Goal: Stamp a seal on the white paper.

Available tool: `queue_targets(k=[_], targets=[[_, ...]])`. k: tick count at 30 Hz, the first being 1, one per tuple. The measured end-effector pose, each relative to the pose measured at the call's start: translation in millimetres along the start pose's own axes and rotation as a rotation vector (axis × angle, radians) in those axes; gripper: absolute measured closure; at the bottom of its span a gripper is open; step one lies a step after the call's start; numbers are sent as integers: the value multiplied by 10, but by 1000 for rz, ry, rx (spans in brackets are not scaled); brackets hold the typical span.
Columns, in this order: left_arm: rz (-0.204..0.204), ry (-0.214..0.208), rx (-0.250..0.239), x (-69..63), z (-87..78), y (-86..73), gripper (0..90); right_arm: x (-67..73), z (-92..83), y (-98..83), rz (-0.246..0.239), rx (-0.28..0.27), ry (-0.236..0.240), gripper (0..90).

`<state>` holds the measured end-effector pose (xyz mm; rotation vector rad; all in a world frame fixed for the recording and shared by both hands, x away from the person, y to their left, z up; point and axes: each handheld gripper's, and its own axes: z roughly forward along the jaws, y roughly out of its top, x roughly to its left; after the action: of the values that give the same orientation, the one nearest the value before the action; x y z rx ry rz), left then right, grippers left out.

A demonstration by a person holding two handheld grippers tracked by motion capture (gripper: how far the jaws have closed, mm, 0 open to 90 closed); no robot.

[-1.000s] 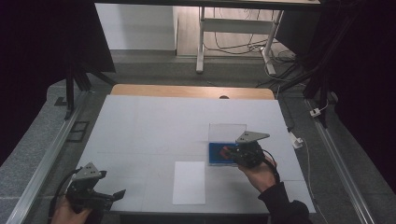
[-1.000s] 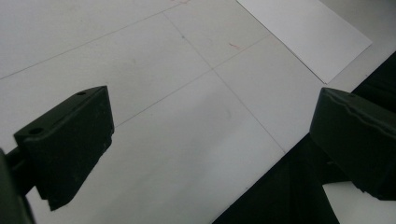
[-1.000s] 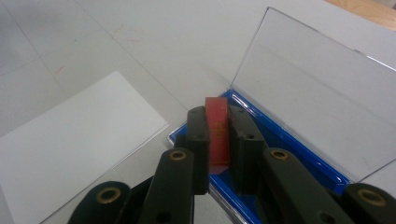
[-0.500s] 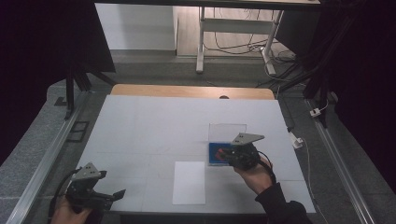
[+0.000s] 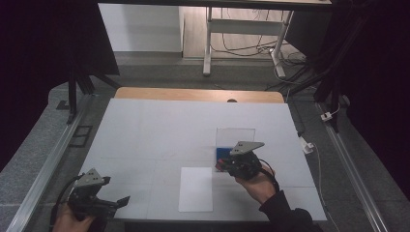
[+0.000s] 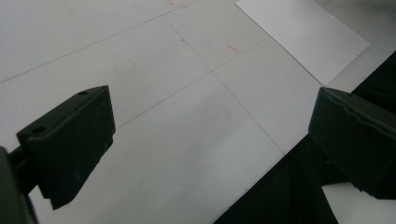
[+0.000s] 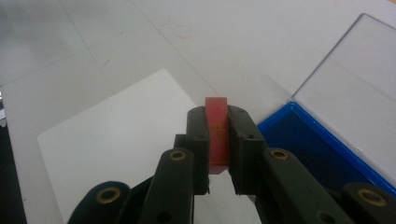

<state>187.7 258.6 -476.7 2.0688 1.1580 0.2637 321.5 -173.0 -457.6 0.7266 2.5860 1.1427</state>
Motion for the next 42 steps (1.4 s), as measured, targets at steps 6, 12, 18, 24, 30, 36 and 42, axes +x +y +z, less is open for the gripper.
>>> queue_targets(k=[6,12,18,24,30,36,42], targets=[[1,-1,0,0,0,0,13,69,54,17,-14,6,16,802],[2,-3,1,1,1,0,13,136,109,34,-25,16,34,802],[1,-4,2,1,2,0,13,225,183,50,-39,30,63,802],[1,-4,3,3,2,0,13,317,272,59,-64,49,87,802],[-1,-4,4,5,3,1,13,399,358,61,-86,67,112,803],[-1,-4,4,6,2,0,13,467,451,54,-108,97,130,803],[0,-4,4,5,3,1,13,512,531,36,-126,111,142,803]])
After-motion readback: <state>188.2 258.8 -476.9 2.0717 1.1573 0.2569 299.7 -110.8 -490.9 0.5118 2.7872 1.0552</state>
